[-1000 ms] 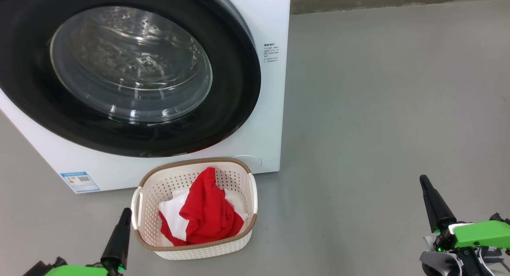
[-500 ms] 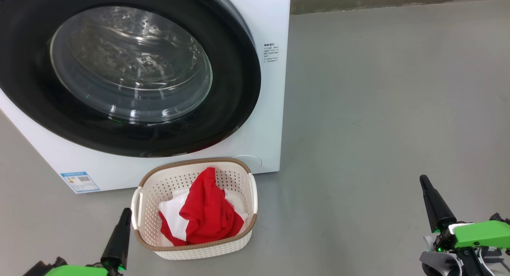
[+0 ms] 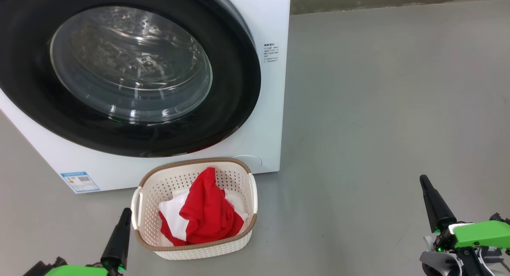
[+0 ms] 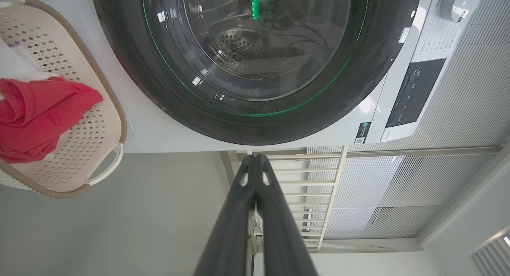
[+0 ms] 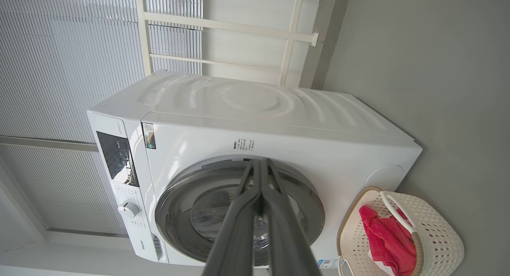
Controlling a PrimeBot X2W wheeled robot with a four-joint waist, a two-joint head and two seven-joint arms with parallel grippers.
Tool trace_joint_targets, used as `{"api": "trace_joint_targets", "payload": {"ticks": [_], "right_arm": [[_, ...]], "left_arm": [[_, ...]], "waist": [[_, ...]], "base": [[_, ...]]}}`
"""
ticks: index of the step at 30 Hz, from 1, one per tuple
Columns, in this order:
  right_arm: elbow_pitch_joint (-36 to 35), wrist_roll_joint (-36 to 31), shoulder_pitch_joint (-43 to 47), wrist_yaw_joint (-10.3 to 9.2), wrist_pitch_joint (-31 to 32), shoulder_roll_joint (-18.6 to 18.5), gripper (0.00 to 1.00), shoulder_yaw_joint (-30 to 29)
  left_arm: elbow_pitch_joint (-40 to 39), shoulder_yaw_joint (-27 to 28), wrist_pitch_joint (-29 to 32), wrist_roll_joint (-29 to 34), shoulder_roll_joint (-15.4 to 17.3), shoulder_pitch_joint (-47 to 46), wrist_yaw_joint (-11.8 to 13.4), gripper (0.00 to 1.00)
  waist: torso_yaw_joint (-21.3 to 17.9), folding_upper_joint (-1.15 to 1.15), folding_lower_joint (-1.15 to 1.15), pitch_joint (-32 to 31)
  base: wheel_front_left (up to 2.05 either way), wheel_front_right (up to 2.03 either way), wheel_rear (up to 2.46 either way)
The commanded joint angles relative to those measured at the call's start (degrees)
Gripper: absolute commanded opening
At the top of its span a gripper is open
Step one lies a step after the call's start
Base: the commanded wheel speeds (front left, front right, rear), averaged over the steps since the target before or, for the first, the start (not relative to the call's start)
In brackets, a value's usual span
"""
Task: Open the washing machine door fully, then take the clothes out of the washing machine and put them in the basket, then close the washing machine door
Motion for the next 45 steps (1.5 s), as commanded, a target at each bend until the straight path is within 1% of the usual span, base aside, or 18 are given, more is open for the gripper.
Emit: {"api": "trace_joint_targets", "payload": {"ticks": [1,45], "right_arm": [[-1.77,-0.06,-2.43,-0.04,0.38,-0.48,0.00,0.99],[-1.77,-0.03,-2.43,-0.04,0.36,-0.48,0.00,1.02]], "left_arm": [[-1.20,2.05,0.36,-0.40,0.60,-2.24,-0.40,0.00],[-1.20,2.04,0.35,-0.40,0.60,-2.24,-0.40,0.00]], "waist": [[0.00,0.00,0.00,0.00],[0.00,0.00,0.00,0.00]], "base": [[0.00,0.00,0.00],[0.00,0.00,0.00]]}}
